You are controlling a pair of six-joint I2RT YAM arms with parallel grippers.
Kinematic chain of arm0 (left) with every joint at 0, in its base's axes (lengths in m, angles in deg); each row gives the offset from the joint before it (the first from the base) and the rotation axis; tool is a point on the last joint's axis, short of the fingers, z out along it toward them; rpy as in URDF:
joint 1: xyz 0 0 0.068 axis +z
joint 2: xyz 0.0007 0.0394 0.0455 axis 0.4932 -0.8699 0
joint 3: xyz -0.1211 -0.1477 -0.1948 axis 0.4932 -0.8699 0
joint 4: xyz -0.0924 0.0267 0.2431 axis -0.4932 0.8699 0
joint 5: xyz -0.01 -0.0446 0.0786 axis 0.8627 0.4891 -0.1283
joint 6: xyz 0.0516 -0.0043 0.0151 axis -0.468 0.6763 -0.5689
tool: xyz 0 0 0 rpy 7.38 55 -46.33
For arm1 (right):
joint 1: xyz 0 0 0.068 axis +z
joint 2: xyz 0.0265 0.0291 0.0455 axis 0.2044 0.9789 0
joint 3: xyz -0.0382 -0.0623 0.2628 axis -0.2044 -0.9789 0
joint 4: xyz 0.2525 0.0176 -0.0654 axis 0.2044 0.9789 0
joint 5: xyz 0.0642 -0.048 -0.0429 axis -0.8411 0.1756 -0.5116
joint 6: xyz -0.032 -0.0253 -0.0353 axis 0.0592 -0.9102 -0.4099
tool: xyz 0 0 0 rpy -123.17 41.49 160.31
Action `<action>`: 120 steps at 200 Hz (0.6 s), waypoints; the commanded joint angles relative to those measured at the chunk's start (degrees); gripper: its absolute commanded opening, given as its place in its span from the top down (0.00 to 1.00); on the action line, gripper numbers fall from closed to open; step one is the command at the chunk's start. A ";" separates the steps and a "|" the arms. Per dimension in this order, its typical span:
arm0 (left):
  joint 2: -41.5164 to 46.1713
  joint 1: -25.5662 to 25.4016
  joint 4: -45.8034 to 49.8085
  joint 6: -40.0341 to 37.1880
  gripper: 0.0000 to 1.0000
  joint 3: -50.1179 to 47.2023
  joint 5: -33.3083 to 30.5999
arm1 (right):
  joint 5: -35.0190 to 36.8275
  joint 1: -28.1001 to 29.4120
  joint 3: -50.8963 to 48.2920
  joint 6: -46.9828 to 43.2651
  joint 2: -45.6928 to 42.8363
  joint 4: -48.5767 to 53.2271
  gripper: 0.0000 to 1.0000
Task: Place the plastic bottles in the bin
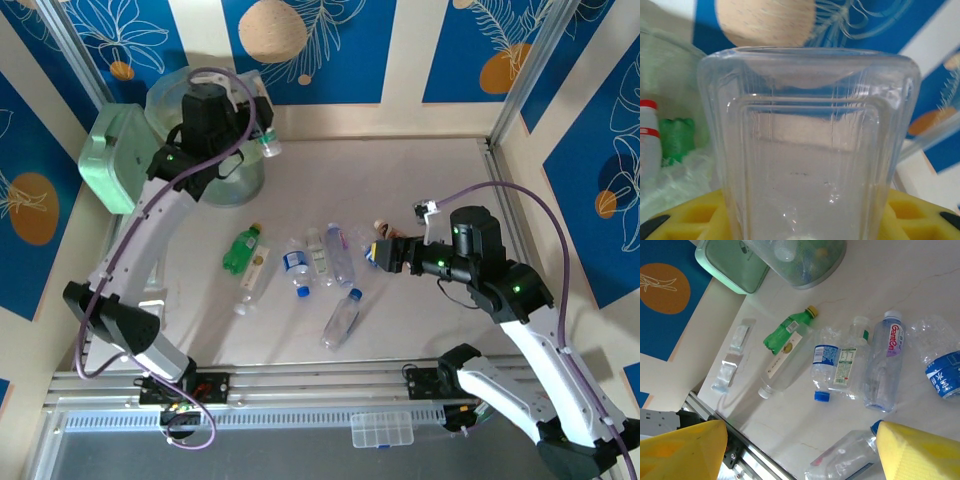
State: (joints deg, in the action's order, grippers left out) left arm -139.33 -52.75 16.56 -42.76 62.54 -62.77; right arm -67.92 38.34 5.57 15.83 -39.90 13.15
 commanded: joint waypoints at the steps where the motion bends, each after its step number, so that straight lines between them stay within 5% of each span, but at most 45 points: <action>1: -2.94 4.08 -2.22 5.07 1.00 6.61 0.82 | 0.30 0.00 1.94 -1.66 -0.53 2.58 0.21; 44: -7.83 10.40 -1.59 5.44 1.00 13.85 -1.74 | 0.85 -0.08 0.71 -2.18 -0.66 3.05 0.21; 120: -19.29 14.61 5.15 -7.49 1.00 26.87 -9.58 | 0.69 -0.27 -0.06 -1.16 2.61 1.66 0.21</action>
State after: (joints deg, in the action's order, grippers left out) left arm -155.41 -39.90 18.42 -44.86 86.10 -68.28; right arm -66.88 38.34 5.54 14.78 -38.44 15.19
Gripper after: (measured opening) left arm 0.497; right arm 0.790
